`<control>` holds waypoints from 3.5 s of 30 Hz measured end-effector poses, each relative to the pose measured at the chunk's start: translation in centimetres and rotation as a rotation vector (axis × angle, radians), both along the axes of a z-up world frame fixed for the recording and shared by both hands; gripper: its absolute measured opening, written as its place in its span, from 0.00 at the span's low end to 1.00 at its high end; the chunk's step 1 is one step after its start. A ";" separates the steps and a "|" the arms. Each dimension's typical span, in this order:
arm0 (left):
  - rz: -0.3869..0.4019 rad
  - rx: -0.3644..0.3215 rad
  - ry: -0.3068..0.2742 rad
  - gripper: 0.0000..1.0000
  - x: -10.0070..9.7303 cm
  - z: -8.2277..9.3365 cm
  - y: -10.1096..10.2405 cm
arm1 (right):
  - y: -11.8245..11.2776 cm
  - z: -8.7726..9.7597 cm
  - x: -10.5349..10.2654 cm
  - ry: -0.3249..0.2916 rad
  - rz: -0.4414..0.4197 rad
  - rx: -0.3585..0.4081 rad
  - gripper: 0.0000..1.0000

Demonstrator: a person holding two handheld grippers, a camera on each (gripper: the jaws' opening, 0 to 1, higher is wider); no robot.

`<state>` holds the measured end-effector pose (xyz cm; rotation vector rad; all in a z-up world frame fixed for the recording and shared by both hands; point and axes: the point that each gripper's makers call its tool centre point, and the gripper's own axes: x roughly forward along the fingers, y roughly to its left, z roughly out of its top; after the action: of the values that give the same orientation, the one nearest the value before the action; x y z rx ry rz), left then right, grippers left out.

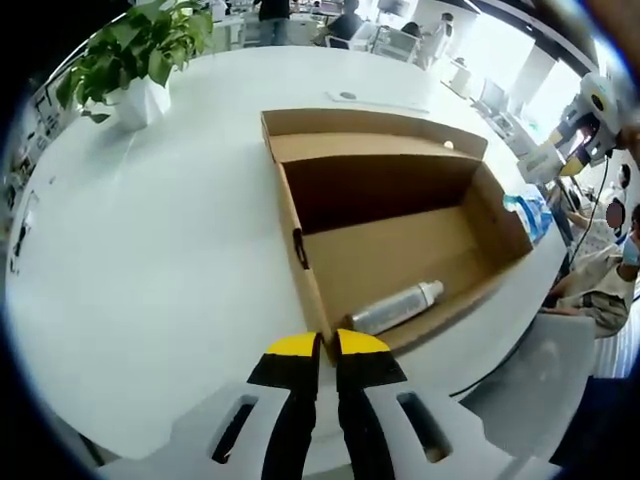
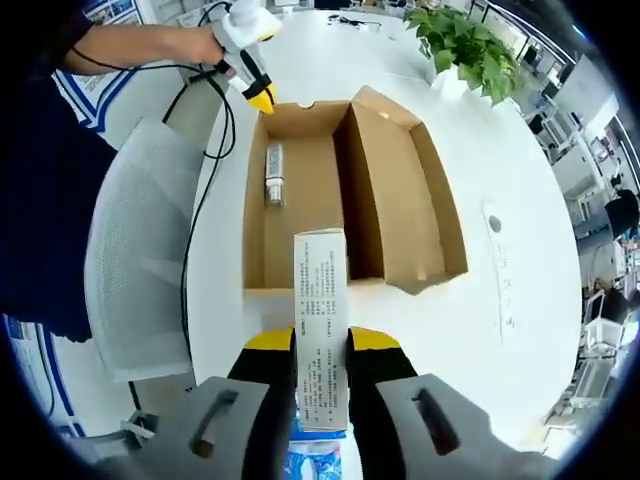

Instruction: Operate the shoe box by opening the lid, removing the specified soft item, and placing it in the target area until the item is outside and the box remains undamaged.

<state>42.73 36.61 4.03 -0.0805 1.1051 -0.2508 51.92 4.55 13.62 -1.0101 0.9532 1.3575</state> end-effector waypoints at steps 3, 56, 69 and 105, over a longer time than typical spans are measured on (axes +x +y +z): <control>0.004 -0.002 0.000 0.02 0.0 0.0 0.0 | -2.1 -0.1 0.8 -0.014 -0.007 -0.032 0.16; 0.019 0.026 -0.002 0.02 -0.4 0.4 -0.7 | -25.6 -11.8 8.4 0.114 -0.071 -0.162 0.16; 0.017 0.029 0.006 0.02 -0.3 0.4 -0.5 | -26.0 -13.1 7.6 0.132 -0.077 -0.156 0.16; -0.002 0.042 0.001 0.02 -0.2 0.2 -0.4 | -22.6 -6.3 8.3 0.009 -0.139 0.014 0.21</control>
<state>42.53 36.19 4.22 -0.0425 1.1111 -0.2289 60.19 -18.07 7.32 -0.9115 1.0006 1.2524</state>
